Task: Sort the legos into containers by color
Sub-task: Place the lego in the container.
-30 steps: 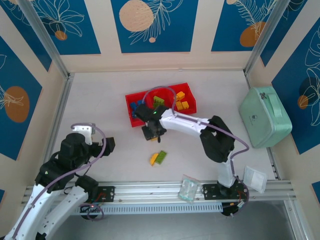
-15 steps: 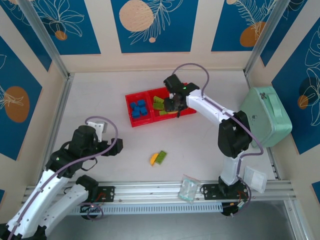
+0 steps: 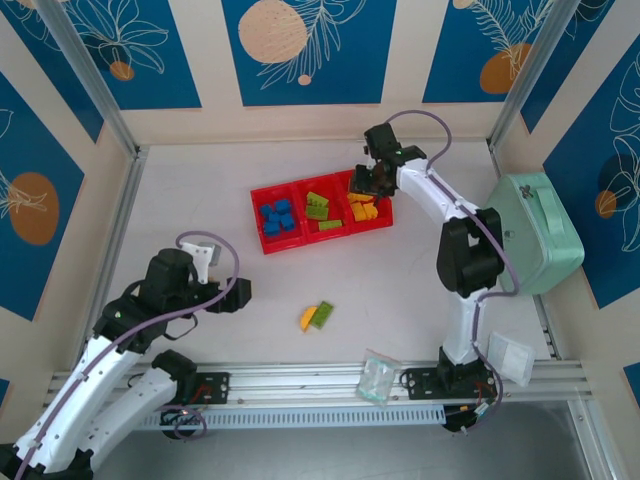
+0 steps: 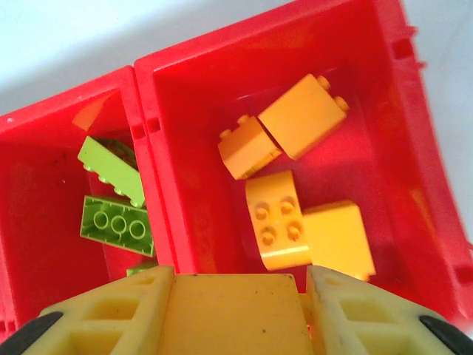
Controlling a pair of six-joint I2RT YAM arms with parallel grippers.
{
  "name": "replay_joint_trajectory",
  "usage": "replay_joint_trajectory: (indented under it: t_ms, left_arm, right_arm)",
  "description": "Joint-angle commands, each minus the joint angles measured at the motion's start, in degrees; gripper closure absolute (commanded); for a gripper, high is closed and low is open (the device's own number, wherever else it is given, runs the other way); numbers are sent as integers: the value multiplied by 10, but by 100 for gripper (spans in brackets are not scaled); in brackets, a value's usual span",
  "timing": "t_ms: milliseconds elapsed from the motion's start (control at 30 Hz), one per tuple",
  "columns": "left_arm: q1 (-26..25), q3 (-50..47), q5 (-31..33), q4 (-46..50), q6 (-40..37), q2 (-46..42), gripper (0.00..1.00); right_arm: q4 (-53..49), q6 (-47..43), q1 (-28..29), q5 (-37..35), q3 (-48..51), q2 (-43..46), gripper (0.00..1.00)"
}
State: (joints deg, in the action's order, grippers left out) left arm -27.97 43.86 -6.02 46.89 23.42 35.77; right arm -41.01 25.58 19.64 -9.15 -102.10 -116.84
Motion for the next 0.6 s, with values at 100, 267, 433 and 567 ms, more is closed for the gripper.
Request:
replay_joint_trajectory:
  t_ms: [100, 267, 433, 567]
  left_arm:
    - [3, 7, -15, -4, -18, -3, 1]
    - [3, 9, 4, 2, -19, -9, 1]
    - [3, 13, 19, 10, -19, -12, 1]
    - [3, 18, 29, 16, -24, -19, 0]
  right_arm:
    - [-3, 35, -11, 43, -83, -70, 74]
    - [15, 66, -21, 39, -85, -78, 68]
    - [27, 78, -20, 46, -71, -75, 49]
    - [42, 82, -13, 48, -47, -54, 26]
